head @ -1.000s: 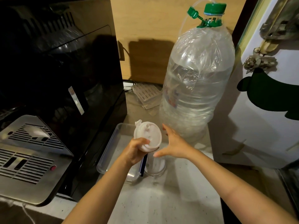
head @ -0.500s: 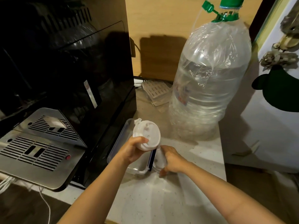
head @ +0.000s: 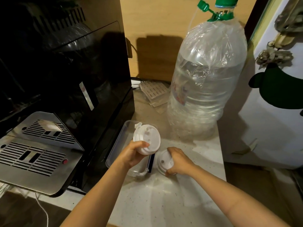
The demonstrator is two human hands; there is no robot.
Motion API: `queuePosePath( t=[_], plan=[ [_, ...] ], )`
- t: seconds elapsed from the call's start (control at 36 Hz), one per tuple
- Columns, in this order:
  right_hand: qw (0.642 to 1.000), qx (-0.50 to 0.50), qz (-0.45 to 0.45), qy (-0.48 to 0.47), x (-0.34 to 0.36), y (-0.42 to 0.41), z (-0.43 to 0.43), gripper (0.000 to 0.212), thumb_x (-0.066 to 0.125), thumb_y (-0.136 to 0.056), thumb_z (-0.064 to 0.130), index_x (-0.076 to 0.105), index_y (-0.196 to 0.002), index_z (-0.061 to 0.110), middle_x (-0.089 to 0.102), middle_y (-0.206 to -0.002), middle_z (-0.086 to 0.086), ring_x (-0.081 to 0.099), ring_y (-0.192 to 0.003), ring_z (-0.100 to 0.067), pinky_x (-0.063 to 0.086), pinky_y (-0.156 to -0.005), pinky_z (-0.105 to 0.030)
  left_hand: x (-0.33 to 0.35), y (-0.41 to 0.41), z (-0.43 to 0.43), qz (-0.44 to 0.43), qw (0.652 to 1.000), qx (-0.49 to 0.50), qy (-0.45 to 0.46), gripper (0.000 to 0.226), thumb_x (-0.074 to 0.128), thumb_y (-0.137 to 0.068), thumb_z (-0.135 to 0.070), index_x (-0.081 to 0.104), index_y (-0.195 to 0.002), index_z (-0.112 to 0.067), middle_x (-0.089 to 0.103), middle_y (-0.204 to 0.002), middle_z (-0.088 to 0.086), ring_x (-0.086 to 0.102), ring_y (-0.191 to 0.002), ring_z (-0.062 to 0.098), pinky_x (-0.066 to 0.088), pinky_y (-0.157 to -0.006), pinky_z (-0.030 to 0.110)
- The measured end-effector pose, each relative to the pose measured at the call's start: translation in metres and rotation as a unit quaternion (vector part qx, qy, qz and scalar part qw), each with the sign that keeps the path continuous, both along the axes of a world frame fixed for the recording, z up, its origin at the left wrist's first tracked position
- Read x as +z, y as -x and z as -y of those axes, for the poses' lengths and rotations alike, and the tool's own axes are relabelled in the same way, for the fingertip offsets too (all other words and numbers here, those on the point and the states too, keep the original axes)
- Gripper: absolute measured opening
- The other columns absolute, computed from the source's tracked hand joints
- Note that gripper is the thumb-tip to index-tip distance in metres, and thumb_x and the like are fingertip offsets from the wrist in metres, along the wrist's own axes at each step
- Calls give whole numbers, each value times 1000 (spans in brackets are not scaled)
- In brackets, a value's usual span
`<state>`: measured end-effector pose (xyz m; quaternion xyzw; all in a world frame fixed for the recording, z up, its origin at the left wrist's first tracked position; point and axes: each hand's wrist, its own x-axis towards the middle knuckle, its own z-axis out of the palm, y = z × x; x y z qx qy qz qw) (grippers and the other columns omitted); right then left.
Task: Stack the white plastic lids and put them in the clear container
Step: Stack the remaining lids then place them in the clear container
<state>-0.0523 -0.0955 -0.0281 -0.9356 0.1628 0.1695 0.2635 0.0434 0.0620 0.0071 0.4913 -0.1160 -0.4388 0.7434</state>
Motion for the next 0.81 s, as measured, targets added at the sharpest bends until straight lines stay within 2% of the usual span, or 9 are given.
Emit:
queuePosePath(
  t=[0.17,0.42,0.53,0.61,0.67,0.75,0.81],
  plan=[
    [999,-47,24,2,18,10,23,105,81,-65,31,19,-146,11,26,-153,-9,25,-141,-24,29,-110,-30,1,2,13,-2,1000,-2,-2,70,65,-41,-14,51,-110,-13,56,-99,11,55,-92,23,58,-64,29],
    [976,-164,138,-23,71,16,53,95,84,-63,27,31,-141,10,37,-146,-9,37,-134,-25,34,-104,-31,4,5,36,-4,1000,-22,-10,69,67,-39,-16,54,-107,-13,58,-99,11,56,-95,24,56,-75,33],
    [953,-217,198,-73,97,19,56,94,84,-63,27,33,-140,11,41,-144,-8,40,-131,-24,36,-102,-31,7,6,45,-42,999,-24,10,63,68,-37,-11,59,-98,-8,66,-87,11,60,-88,24,57,-73,33],
    [936,-243,231,-109,111,19,51,91,84,-63,29,36,-138,11,46,-138,-7,45,-125,-22,38,-95,-28,10,7,49,-56,998,-17,24,72,68,-39,-10,55,-110,-3,64,-95,15,60,-91,27,58,-74,37],
    [930,-247,243,-126,116,18,44,93,84,-62,31,35,-139,11,46,-140,-6,45,-127,-22,38,-99,-29,14,8,53,-49,998,-31,37,81,72,-40,-11,51,-118,-2,66,-99,15,64,-92,26,58,-76,36],
    [924,-246,254,-147,120,13,28,93,84,-61,34,37,-138,12,48,-139,-6,47,-126,-22,42,-105,-35,20,11,59,-30,994,-70,74,86,86,-37,-23,56,-115,-5,72,-99,11,68,-92,22,57,-81,34],
    [920,-242,263,-162,121,9,18,90,83,-62,36,39,-137,14,50,-138,-5,49,-125,-22,43,-105,-38,24,13,63,-22,992,-82,90,87,89,-36,-30,57,-113,-7,73,-99,10,69,-93,21,57,-81,33]
  ],
)
